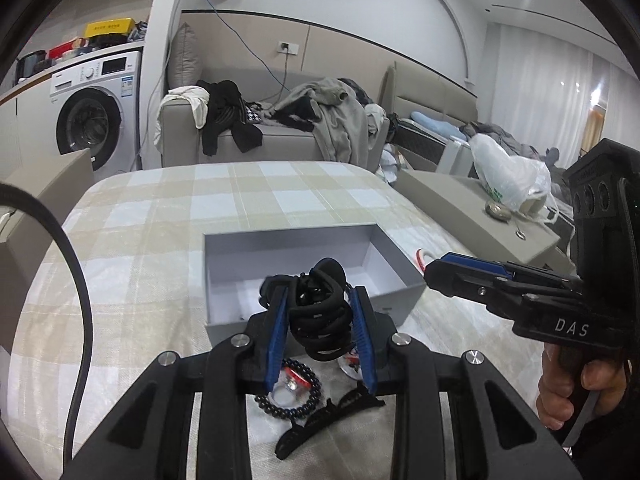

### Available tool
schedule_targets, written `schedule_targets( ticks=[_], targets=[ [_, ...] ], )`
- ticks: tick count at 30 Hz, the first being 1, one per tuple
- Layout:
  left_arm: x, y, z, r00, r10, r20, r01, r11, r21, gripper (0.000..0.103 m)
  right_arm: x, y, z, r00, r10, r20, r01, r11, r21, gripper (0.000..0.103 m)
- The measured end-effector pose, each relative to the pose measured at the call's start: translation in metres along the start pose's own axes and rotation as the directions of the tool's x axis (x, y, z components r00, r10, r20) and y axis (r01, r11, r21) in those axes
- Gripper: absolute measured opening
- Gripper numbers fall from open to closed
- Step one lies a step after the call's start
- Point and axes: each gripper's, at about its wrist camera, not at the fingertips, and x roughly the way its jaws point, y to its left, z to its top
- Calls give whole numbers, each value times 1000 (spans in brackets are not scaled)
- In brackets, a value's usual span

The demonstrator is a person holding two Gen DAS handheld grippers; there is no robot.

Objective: Organize jewelry
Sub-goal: 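Carry the pin and claw clip over the grey box with both grippers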

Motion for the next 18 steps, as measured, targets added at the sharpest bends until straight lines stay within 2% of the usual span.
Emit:
schedule_targets(
  ticks=[7,18],
  targets=[
    [5,6,6,999,38,17,-38,999,1,25,9,-4,11,999,39,1,-39,999,30,42],
    [19,16,16,995,102,-1,-102,995,-17,25,24,-4,22,1000,29,-4,-29,999,24,42]
  ],
)
